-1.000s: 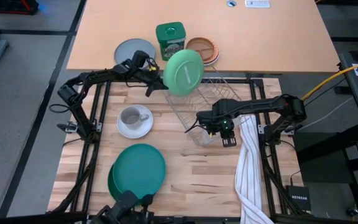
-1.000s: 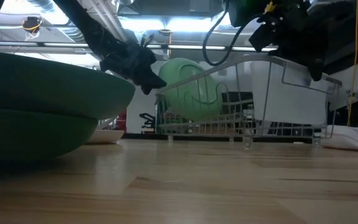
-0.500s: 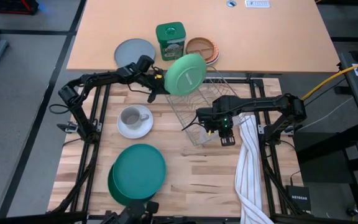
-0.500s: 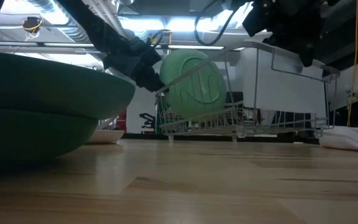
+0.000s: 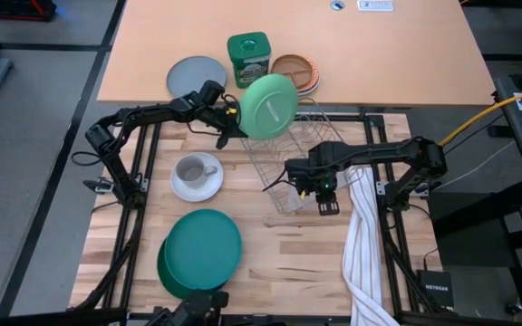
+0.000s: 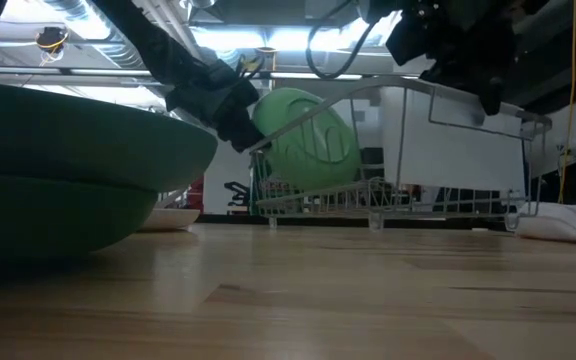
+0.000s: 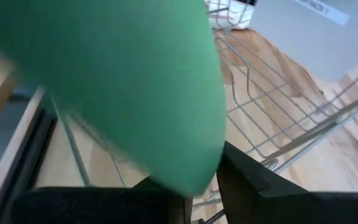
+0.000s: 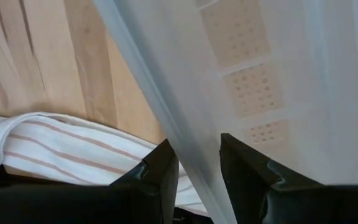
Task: Sort dishes
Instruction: Put the light green plate into the dish rack
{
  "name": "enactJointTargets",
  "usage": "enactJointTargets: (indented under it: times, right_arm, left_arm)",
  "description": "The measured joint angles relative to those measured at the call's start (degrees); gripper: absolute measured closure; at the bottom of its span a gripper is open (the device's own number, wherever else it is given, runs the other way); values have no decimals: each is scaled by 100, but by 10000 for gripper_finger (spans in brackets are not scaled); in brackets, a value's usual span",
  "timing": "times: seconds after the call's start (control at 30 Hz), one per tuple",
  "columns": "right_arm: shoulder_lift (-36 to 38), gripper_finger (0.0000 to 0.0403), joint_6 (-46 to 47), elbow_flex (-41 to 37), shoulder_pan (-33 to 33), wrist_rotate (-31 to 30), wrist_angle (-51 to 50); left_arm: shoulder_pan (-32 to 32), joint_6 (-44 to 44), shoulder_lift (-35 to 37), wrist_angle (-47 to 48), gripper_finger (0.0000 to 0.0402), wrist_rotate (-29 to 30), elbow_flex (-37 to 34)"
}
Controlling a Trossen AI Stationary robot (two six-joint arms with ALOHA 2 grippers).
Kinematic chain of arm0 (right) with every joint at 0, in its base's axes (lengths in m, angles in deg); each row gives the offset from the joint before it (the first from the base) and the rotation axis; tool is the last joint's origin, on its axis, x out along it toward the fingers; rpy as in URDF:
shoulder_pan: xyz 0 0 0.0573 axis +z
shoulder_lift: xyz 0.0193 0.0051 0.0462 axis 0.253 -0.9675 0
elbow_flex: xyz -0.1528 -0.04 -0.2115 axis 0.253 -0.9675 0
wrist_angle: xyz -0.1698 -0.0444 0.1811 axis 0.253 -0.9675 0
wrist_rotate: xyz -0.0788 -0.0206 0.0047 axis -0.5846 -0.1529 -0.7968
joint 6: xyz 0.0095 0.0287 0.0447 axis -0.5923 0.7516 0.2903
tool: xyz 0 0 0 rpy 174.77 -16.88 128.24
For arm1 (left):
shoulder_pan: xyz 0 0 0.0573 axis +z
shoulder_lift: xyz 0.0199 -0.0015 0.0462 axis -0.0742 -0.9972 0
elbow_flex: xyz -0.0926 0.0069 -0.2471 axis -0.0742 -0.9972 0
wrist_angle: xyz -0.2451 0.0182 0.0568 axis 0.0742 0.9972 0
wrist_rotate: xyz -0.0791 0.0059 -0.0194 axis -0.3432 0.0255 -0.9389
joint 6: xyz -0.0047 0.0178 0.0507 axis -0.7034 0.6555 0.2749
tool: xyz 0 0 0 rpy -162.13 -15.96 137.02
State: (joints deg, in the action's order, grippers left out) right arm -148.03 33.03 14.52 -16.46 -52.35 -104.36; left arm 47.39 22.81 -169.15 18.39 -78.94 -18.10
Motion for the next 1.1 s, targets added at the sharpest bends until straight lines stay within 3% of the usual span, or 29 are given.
enactJointTargets:
  times: [0.13,0.47,0.77,1.1]
  right_arm:
    - [0,285,0,0,-2,-32,34]
    - [0,285,0,0,-2,-33,54]
    - [-2,285,-2,0,-13,-100,174]
    - [-2,285,0,2,-9,-76,131]
  left_arm:
    - [-4,-365,0,31,312,-6,0]
    - [-39,-69,93,336,244,48,1]
    - [-39,495,421,768,245,531,-13]
    - [-306,521,479,769,246,876,-11]
